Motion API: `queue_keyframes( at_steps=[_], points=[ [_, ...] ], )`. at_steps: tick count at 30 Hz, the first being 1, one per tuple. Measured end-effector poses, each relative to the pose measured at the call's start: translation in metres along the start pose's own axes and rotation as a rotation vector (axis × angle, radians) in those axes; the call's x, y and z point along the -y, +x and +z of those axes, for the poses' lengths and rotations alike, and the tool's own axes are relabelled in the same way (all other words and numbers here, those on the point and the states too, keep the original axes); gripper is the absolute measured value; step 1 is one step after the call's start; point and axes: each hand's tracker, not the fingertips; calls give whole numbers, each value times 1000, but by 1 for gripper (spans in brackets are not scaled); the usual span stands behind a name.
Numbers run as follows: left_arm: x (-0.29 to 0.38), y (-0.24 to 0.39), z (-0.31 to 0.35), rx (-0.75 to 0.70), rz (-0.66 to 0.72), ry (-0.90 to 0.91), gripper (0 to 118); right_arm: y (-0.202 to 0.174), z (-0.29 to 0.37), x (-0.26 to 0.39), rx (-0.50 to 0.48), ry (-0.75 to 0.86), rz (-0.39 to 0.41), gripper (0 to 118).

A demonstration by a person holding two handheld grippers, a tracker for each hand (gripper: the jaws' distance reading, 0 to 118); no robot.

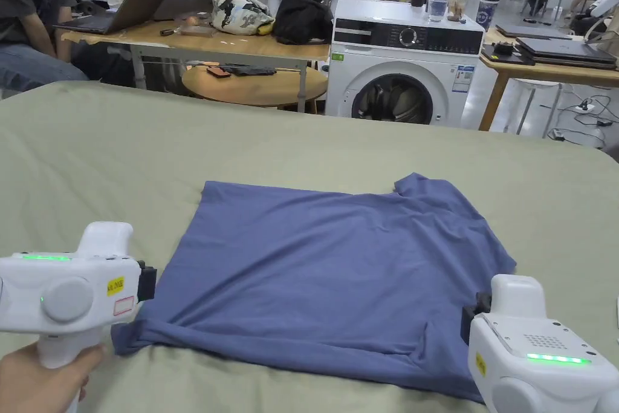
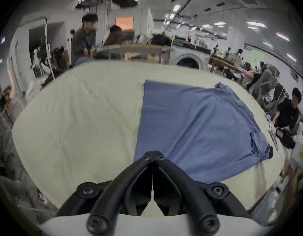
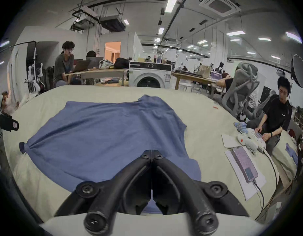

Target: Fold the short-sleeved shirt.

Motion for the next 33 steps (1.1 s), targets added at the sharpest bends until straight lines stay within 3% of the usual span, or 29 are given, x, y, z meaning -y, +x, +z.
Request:
queue_keyframes(
  at_steps=[1,2,3,4,5,7,12,14,17,18,20,21,22,24,30,33],
  points=[
    [-3,-7,-3,16,27,-69,1,0,-2,1,1,-15,10,0],
    [-5,-15,-9,36,47,-131,14,0,-3,3,0,-20,12,0],
    [-5,-22,-14,51,69,-161,38,0,-4,4,-2,-26,13,0],
    [-5,-28,-19,57,81,-190,53,0,-5,3,-2,-36,16,0],
    [-4,-31,-24,53,97,-224,62,0,-6,4,0,-45,18,0],
    [0,-36,-38,-3,116,-258,63,0,-8,7,-2,-58,20,0],
    [21,-37,-77,-66,136,-425,63,5,-14,12,9,-96,33,0],
    [21,-28,-67,-78,124,-350,62,10,-15,13,13,-112,36,0],
    [21,-9,-65,-126,10,-378,58,24,-18,10,27,-160,23,0],
    [23,-2,-64,-133,-31,-373,53,29,-20,7,31,-177,11,0],
    [24,5,-61,-98,-44,-364,31,42,-23,3,45,-229,2,5],
    [22,1,-63,-70,-49,-366,12,49,-24,2,44,-244,-7,25],
    [22,3,-63,-49,-54,-366,5,57,-26,1,51,-260,-11,40],
    [24,7,-64,-59,-101,-364,2,70,-29,4,67,-301,-14,49],
    [26,-5,-59,-31,-73,-344,2,85,-49,34,-13,-509,-16,49],
    [29,-6,-59,-34,-68,-330,2,74,-53,51,-28,-538,-2,42]
  ],
)
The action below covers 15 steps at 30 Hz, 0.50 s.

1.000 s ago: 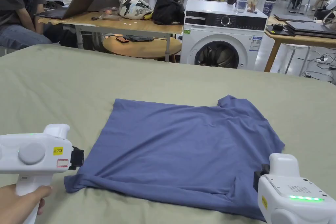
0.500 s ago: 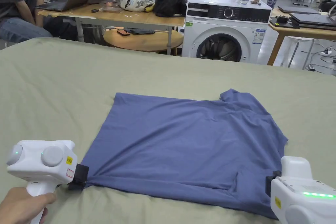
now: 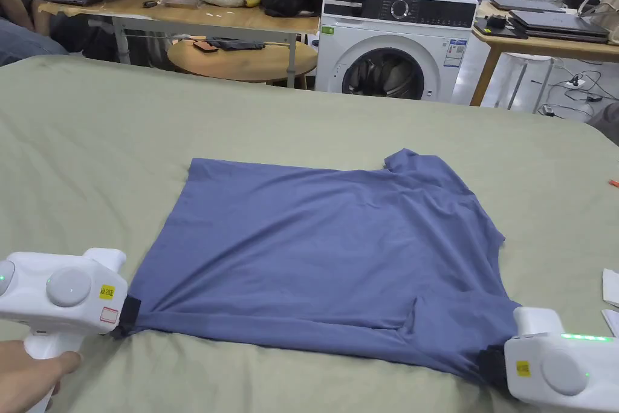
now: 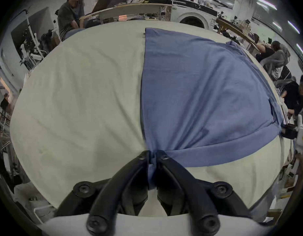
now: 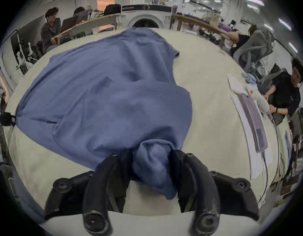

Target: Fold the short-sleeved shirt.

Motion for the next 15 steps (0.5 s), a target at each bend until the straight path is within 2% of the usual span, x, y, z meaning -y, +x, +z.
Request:
queue_keyframes(
  at_steps=[1,2,3,4,7,15],
  points=[
    [0,0,1,0,2,6,2,-3,2,2,36,41,23,29],
    [1,-1,1,1,7,11,2,-5,6,3,27,45,15,11],
    [2,-1,2,1,7,16,2,-6,9,2,13,45,11,6],
    [4,0,3,1,4,23,2,-7,9,1,-19,48,8,6],
    [5,-1,6,0,3,44,1,-9,11,-1,-4,50,35,4],
    [-8,-2,34,10,8,216,1,-5,47,-24,-11,169,-2,4]
  ],
)
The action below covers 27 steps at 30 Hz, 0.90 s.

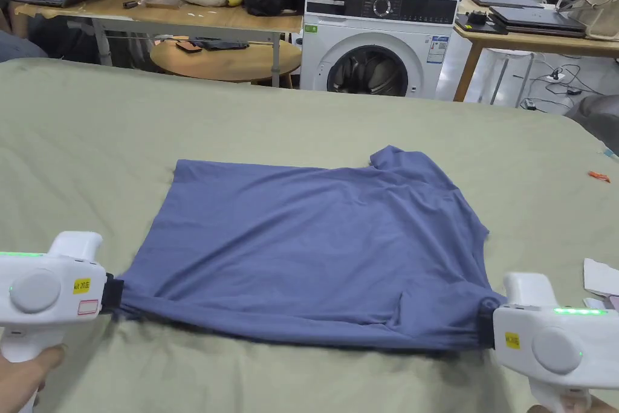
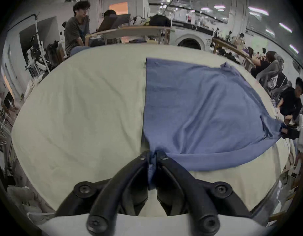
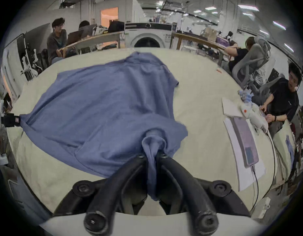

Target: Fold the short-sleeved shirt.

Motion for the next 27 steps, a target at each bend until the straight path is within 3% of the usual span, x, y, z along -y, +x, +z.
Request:
queue_keyframes(
  at_steps=[10,18,25,26,27],
  points=[
    [-89,-8,-21,31,35,82,1,6,-28,-91,-10,65,-15,4],
    [-145,-14,-102,14,42,-7,1,14,-116,-156,-42,17,-34,4],
    [-158,-15,-144,17,79,-82,1,13,-161,-162,-37,-63,-38,7],
    [-159,-13,-146,20,75,-87,4,14,-162,-161,-37,-64,-40,8],
    [-159,-11,-148,13,69,-89,16,13,-163,-161,-33,-63,-41,12]
  ],
)
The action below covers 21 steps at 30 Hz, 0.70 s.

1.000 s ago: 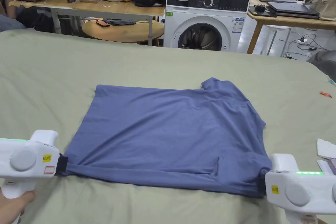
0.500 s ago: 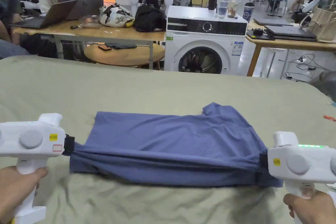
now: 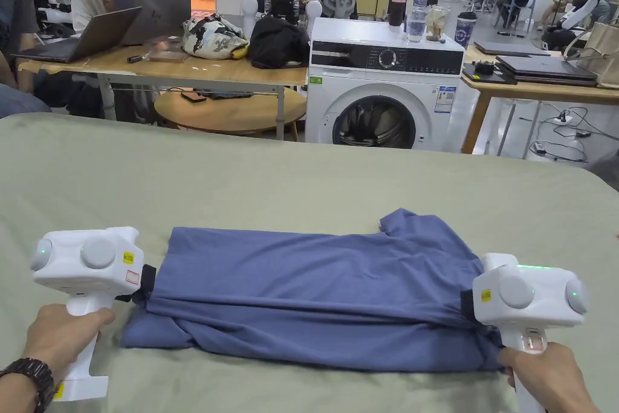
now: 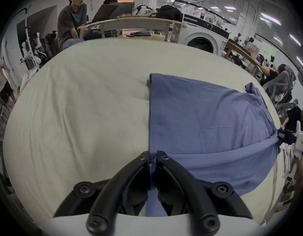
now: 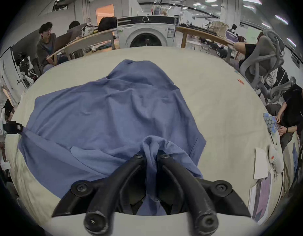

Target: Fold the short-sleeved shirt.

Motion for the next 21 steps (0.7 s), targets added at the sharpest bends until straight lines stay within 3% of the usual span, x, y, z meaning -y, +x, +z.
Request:
queue_keyframes(
  at_steps=[1,3,5,11,12,13,14,15,16,21],
  points=[
    [-1,2,1,-8,-10,-2,16,1,-3,0,5,13,6,12],
    [0,6,8,-2,-16,16,29,-2,6,1,17,64,3,20],
    [2,10,21,53,0,67,41,-10,24,5,26,142,1,43],
    [34,39,71,122,-60,253,44,-44,77,31,-2,360,1,42],
    [42,43,80,128,-72,282,44,-51,85,38,6,394,-2,32],
    [50,43,82,126,-76,334,42,-60,93,45,5,423,3,15],
    [56,41,83,120,-75,370,31,-65,99,50,1,446,7,0],
    [64,44,89,111,-68,399,6,-69,105,55,-5,459,-1,0],
    [71,46,92,105,-68,406,0,-73,110,60,-5,471,-9,0],
    [86,40,94,67,-77,345,0,-89,120,71,-40,456,-10,0]
  ],
)
